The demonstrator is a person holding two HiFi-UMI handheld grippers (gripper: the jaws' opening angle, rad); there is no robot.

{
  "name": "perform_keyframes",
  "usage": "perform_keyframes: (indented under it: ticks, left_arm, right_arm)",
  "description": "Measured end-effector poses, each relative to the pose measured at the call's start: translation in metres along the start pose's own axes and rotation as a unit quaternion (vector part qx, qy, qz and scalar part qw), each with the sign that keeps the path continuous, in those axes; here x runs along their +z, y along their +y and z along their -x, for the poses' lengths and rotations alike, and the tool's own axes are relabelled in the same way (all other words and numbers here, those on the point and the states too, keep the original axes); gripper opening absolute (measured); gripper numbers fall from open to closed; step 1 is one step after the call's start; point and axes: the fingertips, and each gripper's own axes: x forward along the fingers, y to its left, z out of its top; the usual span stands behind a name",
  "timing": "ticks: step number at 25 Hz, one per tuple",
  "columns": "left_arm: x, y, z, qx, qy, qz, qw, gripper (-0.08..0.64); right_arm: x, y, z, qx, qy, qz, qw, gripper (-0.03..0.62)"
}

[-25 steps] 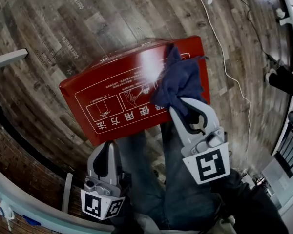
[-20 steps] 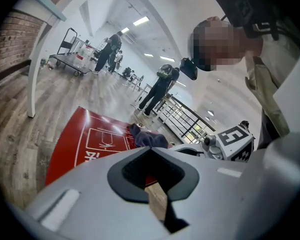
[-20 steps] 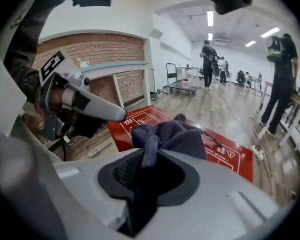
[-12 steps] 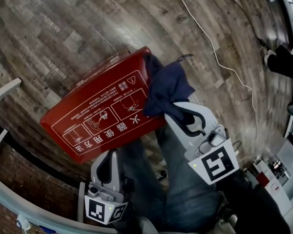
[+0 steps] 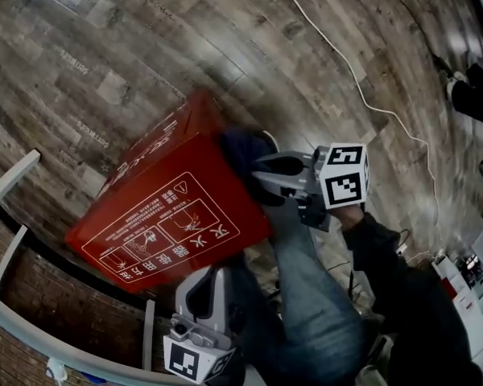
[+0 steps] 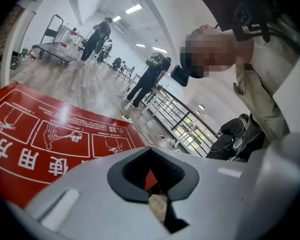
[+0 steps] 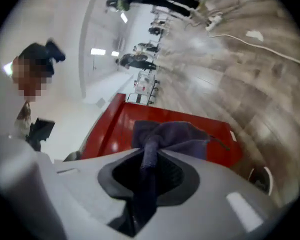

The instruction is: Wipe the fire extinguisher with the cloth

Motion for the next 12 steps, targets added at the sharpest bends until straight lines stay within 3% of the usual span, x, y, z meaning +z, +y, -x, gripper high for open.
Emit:
perform_keyframes:
  ticks: [3,6,8,10,12]
  left_arm:
    - [-0.001,-0.002,-0.005,0.008,-0.004,-0.004,1.0000,0.002]
    - [0.000,0.006,-0.005,0.036,-0.014,0.000,0.9993,0.002]
    - [-0.001,0.008,-0.005,0.049,-0.014,0.007,0.9987,0.002]
    - [-0.003,0.006,-0.005,0.054,-0.014,0.015,0.9983,0.002]
    - [-0.004,0.003,-0.006,0.057,-0.015,0.020,0.9980,0.002]
  right_arm:
    - [0.011,-0.039,-0.017,0.001,-0.020,-0.039,0.999,0.072]
    - [-0.003,-0.094,-0.032,-0.072,0.010,-0.047,0.996,0.071]
    - [-0.011,-0.123,-0.039,-0.102,0.019,-0.085,0.991,0.071]
    - [-0.002,-0.126,-0.045,-0.090,0.007,-0.113,0.989,0.071]
    - [0.026,-0.104,-0.050,-0.061,-0.010,-0.083,0.995,0.069]
